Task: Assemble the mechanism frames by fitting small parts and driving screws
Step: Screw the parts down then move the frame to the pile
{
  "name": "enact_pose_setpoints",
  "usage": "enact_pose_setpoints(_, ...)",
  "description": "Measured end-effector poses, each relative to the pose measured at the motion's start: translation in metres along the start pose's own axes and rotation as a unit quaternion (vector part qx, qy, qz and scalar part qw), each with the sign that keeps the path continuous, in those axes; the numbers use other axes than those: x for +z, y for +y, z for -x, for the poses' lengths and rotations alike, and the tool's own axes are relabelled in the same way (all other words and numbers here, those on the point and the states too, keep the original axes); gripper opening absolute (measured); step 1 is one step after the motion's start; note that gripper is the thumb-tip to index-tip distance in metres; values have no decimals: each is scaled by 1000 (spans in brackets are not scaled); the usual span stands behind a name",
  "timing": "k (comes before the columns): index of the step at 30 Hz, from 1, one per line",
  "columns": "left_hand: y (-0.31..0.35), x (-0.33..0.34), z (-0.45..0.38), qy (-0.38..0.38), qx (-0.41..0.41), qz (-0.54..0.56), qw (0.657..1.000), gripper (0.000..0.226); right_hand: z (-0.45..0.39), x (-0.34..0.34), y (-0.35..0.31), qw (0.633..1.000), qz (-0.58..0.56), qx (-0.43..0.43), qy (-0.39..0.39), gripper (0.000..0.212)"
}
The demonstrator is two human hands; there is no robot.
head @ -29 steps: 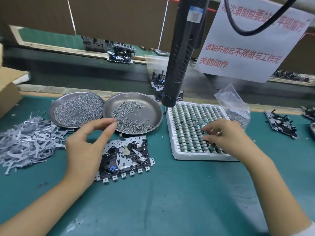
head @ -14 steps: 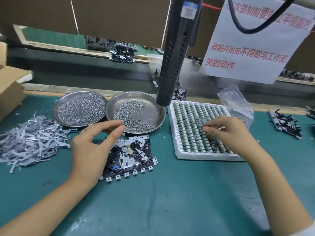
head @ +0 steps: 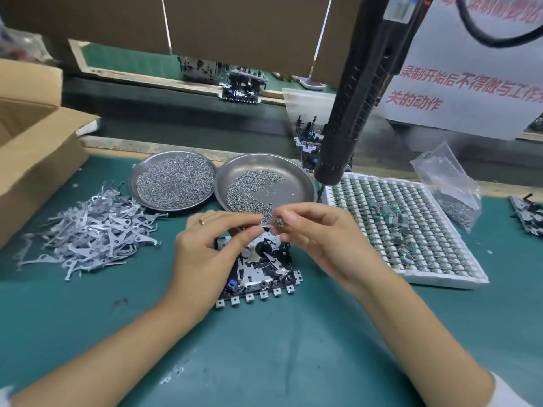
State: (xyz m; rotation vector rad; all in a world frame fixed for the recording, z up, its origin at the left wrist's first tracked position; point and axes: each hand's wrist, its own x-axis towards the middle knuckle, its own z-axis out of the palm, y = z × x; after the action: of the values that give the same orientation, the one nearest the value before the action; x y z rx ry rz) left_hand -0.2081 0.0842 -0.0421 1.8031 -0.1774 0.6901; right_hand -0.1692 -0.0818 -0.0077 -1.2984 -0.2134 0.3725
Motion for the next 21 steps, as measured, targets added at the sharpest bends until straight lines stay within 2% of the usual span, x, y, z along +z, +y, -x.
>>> enact_pose_setpoints(10, -3, 0, -1, -23, -21, 7, 1000, 17, 5, 12, 22, 998, -10, -25, 52, 15)
enact_pose_setpoints(17, -3, -1, 0, -32, -24, 21, 999, 15, 7, 9, 21, 998, 16, -9, 61, 32)
enact_pose_setpoints(21, -3, 0, -1, -31, -23, 17, 999, 15, 8, 8, 19, 998, -2, -23, 57, 33)
